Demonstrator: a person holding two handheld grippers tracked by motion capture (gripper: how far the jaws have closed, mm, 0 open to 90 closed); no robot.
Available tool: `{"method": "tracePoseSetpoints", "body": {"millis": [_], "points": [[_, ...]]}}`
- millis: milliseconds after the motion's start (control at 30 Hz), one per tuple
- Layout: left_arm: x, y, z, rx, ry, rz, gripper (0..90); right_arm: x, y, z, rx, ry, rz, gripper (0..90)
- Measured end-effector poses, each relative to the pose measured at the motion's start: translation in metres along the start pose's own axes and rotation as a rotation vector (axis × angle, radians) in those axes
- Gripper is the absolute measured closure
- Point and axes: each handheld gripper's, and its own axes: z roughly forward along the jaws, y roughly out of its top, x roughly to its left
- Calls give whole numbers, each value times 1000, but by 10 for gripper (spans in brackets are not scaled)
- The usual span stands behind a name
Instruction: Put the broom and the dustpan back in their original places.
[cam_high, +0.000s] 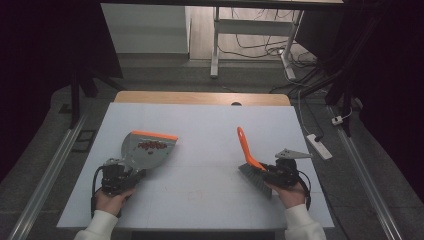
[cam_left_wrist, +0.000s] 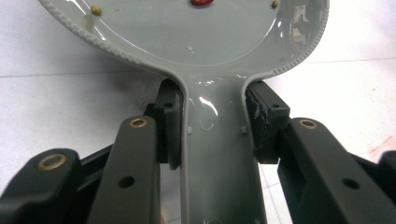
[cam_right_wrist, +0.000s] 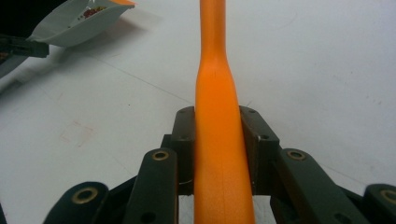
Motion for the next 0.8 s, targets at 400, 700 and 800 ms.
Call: {"method": "tracePoseSetpoints", "body": {"millis": [400,700,800], "points": [[3,0,4,24,18,-19,610,-17,-6,6,22,-12,98,697],[2,-1,7,39,31,-20,610,-25,-7,8,45,-82,75,673],[3,-1,7,37,33,-25,609,-28,-6,9,52,-86,75,664]]}}
